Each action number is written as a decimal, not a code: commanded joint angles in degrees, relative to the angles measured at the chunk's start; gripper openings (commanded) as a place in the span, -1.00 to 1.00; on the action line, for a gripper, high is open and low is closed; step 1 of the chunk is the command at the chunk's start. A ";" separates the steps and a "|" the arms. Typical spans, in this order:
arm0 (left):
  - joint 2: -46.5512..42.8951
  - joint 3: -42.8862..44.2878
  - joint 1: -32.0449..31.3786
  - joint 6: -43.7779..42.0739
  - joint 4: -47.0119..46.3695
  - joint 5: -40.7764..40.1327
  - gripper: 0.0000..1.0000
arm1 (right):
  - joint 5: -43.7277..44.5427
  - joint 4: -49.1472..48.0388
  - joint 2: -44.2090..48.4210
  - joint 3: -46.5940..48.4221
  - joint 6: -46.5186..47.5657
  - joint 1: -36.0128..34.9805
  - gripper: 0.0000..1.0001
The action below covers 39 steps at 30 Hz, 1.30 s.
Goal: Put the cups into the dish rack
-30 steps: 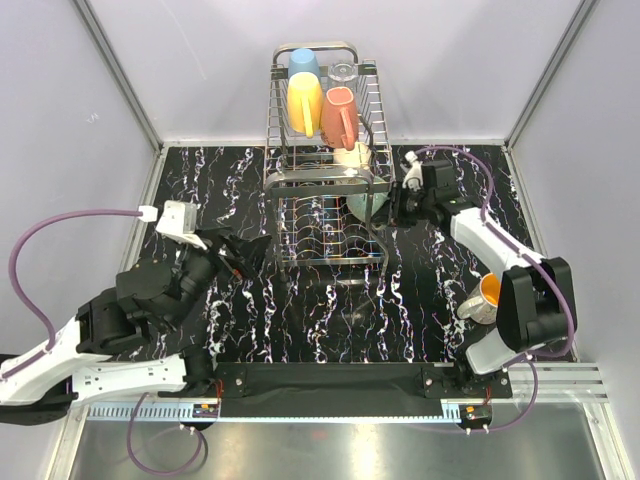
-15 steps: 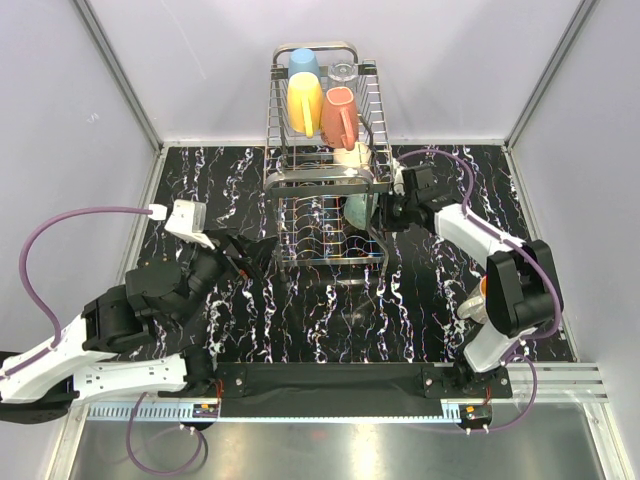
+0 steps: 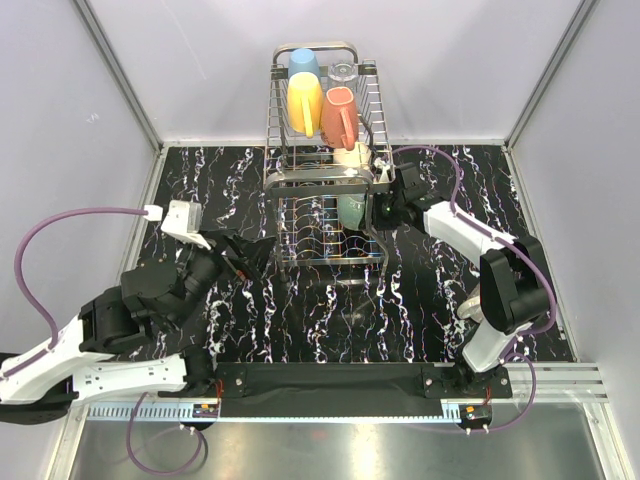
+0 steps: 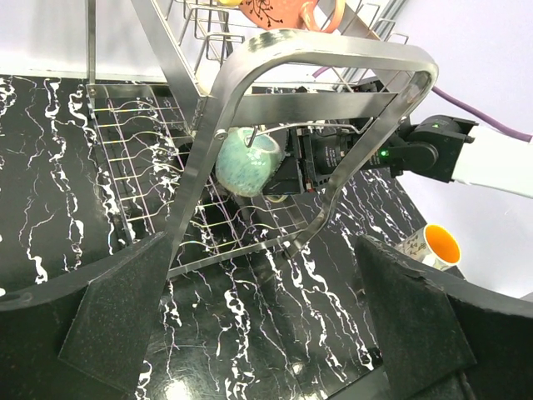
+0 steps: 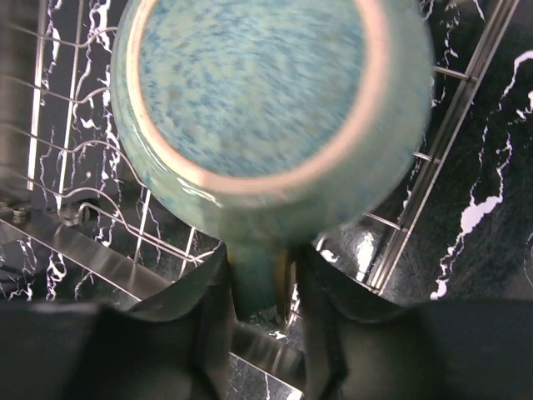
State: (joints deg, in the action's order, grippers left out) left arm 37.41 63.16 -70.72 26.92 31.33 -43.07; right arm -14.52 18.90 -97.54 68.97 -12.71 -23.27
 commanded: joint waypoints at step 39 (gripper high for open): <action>-6.82 -9.63 -0.21 -3.01 -3.46 8.88 0.98 | 39.12 40.15 31.61 -0.16 -19.62 17.38 0.79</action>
State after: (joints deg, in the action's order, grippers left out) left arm 31.86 54.70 -70.72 26.15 32.51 -37.41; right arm 15.59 49.63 -68.05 65.36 -27.57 -6.52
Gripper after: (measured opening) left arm 0.988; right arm 0.908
